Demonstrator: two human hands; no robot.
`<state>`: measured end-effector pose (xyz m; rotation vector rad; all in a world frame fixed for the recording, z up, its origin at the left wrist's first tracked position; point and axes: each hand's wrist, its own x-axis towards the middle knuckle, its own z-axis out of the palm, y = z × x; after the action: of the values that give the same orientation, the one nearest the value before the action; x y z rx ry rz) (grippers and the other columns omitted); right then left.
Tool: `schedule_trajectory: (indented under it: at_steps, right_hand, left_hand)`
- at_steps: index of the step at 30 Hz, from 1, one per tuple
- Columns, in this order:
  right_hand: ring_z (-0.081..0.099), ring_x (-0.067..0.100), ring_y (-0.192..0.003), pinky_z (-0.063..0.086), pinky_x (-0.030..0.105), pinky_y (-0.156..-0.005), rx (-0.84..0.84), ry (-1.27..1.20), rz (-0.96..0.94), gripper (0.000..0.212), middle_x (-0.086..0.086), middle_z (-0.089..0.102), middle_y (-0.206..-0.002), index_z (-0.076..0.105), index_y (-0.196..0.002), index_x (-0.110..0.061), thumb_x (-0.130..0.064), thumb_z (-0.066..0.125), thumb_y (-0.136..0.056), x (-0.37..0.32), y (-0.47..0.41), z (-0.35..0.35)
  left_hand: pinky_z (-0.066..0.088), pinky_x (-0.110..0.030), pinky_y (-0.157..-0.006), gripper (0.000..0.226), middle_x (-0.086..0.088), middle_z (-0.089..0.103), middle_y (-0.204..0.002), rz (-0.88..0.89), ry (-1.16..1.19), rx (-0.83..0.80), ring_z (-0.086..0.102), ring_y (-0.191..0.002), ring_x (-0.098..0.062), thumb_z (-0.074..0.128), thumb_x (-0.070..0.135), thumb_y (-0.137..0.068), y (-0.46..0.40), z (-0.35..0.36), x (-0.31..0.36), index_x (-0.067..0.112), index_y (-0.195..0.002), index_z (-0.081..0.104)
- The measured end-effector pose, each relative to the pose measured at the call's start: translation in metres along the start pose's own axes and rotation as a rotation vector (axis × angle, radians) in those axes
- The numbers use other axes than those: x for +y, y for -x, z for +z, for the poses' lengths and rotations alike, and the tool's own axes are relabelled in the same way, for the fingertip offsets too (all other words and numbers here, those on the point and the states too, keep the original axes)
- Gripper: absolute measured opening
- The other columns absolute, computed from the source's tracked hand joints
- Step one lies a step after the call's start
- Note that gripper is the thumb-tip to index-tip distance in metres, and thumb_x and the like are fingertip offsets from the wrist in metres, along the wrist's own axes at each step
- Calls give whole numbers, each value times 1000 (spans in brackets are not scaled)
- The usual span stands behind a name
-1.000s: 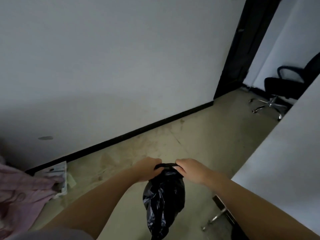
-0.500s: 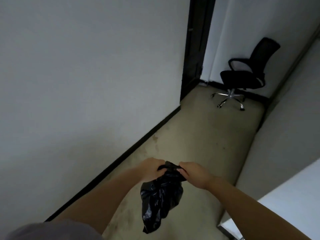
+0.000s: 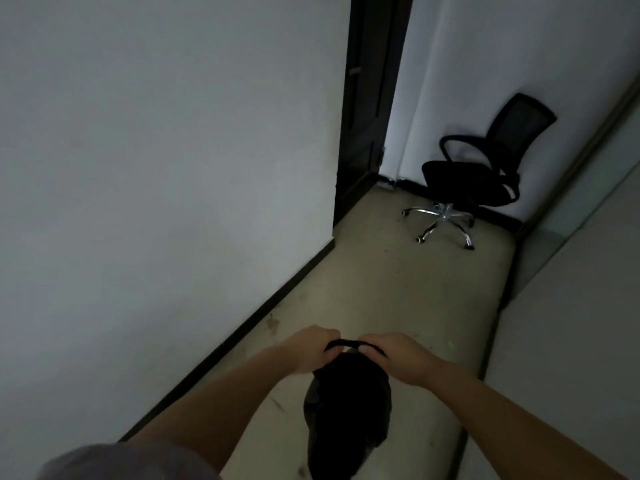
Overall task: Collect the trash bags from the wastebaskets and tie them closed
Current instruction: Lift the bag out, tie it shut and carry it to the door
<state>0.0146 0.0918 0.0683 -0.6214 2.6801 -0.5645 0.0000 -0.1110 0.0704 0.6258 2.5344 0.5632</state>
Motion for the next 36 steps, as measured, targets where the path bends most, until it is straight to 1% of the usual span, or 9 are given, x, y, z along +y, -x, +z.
schedule_trajectory:
  at_steps: [8,11,15,20,24,26,29,33,36]
  right_hand:
    - [47,19,-73,33,31,-65,-41,24,61,23,16,65,-94,51,-86,-18,-25,34,-101,82,-106,-67]
    - [46,19,-72,32,30,-65,-64,51,92,25,19,65,-96,51,-86,-15,-25,33,-102,115,-158,-85]
    - [46,19,-74,31,31,-66,-113,43,124,28,19,62,-94,52,-89,-11,-25,32,-102,151,-229,-112]
    - [38,12,-59,26,23,-64,-159,25,164,32,1,48,-74,37,-72,-22,-25,30,-103,194,-306,-147]
    - [42,16,-62,35,29,-66,-156,-73,194,29,-8,39,-64,42,-78,-14,-26,31,-102,226,-370,-161]
    - [46,17,-62,35,29,-64,-139,-94,191,30,-2,47,-65,45,-80,-10,-26,31,-102,242,-408,-160]
    - [55,30,-65,38,37,-64,-109,-87,162,35,14,57,-70,53,-84,-2,-26,34,-101,271,-474,-142]
    - [52,26,-60,36,34,-62,-109,-102,188,34,11,56,-66,54,-82,-4,-25,35,-100,309,-547,-89]
    - [40,11,-46,29,25,-49,-196,-172,216,31,-3,44,-56,48,-79,-12,-26,32,-101,344,-600,-36]
  left_hand:
    - [32,-30,-65,27,-19,60,-94,12,-40,-64,52,-78,-25,38,28,-100,-143,-54,-20,5,-98,52]
    - [31,-30,-65,23,-17,55,-88,20,-39,-63,47,-76,-21,37,27,-100,-201,-74,-40,9,-93,49]
    - [30,-30,-67,30,-21,60,-101,6,-17,-80,50,-79,-25,34,28,-101,-281,-104,-74,4,-102,51]
    - [34,-31,-72,33,-20,59,-107,6,28,-147,56,-97,-32,31,30,-102,-374,-148,-98,4,-105,51]
    - [33,-28,-71,31,-20,60,-109,-63,123,-125,57,-101,-30,37,26,-100,-436,-172,-125,1,-104,55]
    - [36,-28,-75,28,-18,61,-112,-106,137,-90,56,-106,-29,41,22,-98,-464,-182,-146,2,-107,58]
    - [39,-30,-94,29,-12,58,-122,-128,106,-59,52,-116,-25,45,22,-96,-504,-192,-191,10,-119,58]
    - [42,-34,-99,29,-5,58,-125,-162,-23,-4,54,-117,-22,41,26,-98,-546,-192,-259,18,-121,57]
    - [37,-38,-106,31,-5,59,-125,-135,-332,38,54,-116,-23,39,26,-98,-586,-179,-321,19,-123,56]
